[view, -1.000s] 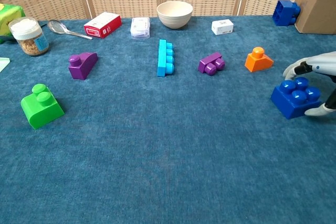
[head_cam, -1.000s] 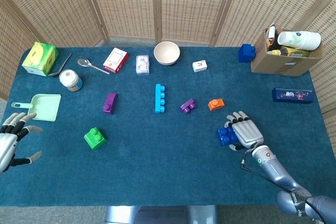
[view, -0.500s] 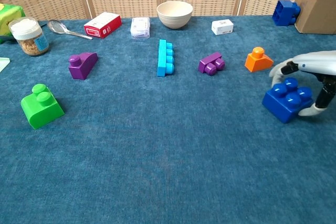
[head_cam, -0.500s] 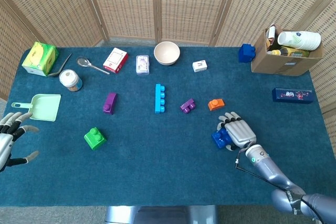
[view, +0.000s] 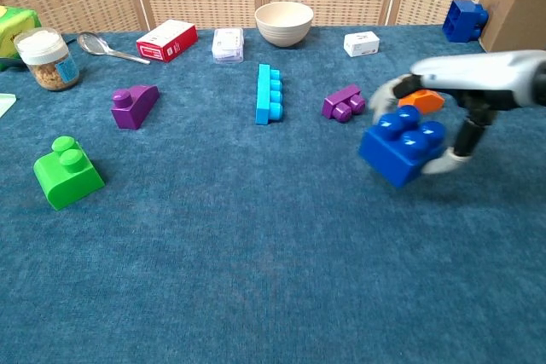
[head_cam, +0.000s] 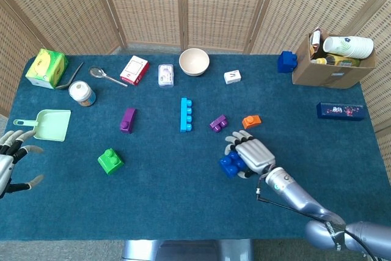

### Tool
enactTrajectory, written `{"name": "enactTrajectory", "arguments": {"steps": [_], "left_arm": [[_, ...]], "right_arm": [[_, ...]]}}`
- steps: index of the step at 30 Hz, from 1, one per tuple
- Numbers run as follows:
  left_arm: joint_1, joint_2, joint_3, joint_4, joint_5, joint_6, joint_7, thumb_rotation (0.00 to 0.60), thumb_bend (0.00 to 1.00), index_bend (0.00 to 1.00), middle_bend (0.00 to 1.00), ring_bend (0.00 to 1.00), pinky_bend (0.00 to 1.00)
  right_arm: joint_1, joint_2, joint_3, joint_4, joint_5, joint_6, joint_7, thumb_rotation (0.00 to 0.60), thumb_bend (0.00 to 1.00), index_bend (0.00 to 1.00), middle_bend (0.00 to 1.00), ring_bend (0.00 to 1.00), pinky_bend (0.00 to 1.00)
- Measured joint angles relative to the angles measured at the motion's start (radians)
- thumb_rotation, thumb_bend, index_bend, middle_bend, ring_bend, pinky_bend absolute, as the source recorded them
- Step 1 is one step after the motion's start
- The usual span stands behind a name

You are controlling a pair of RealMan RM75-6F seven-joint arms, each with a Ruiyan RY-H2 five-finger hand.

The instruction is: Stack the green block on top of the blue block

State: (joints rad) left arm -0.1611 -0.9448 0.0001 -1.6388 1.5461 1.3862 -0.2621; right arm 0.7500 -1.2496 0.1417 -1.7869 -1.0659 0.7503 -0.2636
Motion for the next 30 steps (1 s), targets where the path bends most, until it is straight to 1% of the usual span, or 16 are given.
{"name": "enactTrajectory", "arguments": {"steps": [5, 9, 15, 22, 30], "left_arm": [[0.000, 0.000, -0.001, 0.009, -0.004, -0.001, -0.007, 0.600, 0.26, 0.35, 0.13, 0.07, 0.00], [0.004, 0.001, 0.000, 0.015, -0.008, -0.001, -0.013, 0.600, 0.26, 0.35, 0.13, 0.07, 0.00], [0.011, 0.000, 0.003, 0.027, -0.015, 0.000, -0.024, 0.600, 0.26, 0.35, 0.13, 0.07, 0.00], [0.020, -0.001, 0.006, 0.041, -0.020, 0.003, -0.037, 0.600, 0.26, 0.35, 0.13, 0.06, 0.00], [0.021, 0.000, 0.005, 0.046, -0.025, -0.001, -0.041, 0.600, 0.26, 0.35, 0.13, 0.06, 0.00]], "right_arm": [[0.059, -0.037, 0.022, -0.007, 0.022, -0.029, -0.008, 0.598, 0.23, 0.44, 0.15, 0.00, 0.00], [0.114, -0.086, 0.033, 0.014, 0.048, -0.053, -0.027, 0.600, 0.23, 0.44, 0.15, 0.00, 0.00], [0.196, -0.163, 0.044, 0.081, 0.113, -0.081, -0.055, 0.600, 0.23, 0.44, 0.15, 0.00, 0.00], [0.276, -0.255, 0.053, 0.194, 0.184, -0.105, -0.072, 0.600, 0.23, 0.43, 0.15, 0.00, 0.00], [0.345, -0.327, 0.057, 0.258, 0.216, -0.132, -0.068, 0.599, 0.23, 0.43, 0.14, 0.00, 0.00]]}}
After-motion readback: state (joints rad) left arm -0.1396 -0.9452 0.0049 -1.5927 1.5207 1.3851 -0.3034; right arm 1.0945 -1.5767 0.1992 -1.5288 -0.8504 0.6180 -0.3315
